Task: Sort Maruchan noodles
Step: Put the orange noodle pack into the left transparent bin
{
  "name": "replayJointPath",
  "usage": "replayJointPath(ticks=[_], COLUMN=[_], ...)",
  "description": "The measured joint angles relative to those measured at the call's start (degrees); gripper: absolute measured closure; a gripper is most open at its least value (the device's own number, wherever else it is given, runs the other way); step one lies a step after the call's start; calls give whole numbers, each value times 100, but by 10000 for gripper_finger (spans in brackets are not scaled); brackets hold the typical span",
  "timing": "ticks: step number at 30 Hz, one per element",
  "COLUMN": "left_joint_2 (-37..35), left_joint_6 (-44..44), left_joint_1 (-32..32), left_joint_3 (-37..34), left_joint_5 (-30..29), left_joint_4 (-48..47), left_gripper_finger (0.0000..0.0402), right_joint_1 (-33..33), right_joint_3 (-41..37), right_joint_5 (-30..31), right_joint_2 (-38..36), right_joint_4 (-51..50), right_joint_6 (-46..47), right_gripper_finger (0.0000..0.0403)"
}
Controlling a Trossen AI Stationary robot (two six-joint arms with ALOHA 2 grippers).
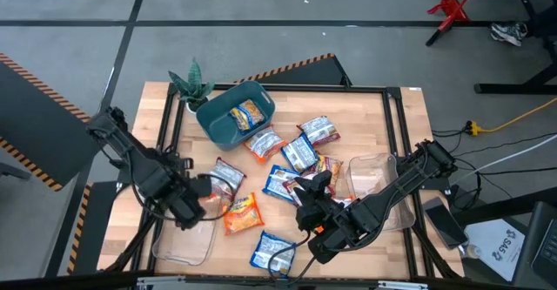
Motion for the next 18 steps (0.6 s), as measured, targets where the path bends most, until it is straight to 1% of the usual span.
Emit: replayJointPath(ticks=[3,6,13,15,18], left_joint_2=[-351,-558,-594,-592,-592], left_joint_6=[-119,-105,543,619,626], left_joint_1=[0,0,15,89,188], left_joint_3=[-499,-936,-1692,-1857,-1944], left_joint_5=[90,396,1136,1298,1430], left_joint_4=[472,904,1839,2189,2356], left_gripper_finger=[398,398,398,398,398], right_joint_1=[0,0,-2,-2,-2], right_joint_3=[0,0,0,0,0], right_joint_5=[1,0,0,0,0], right_joint_2=[0,0,0,0,0], right_joint_4=[0,0,-2,-4,-7], right_joint_6=[0,0,0,0,0], right_gripper_finger=[251,251,251,251,251])
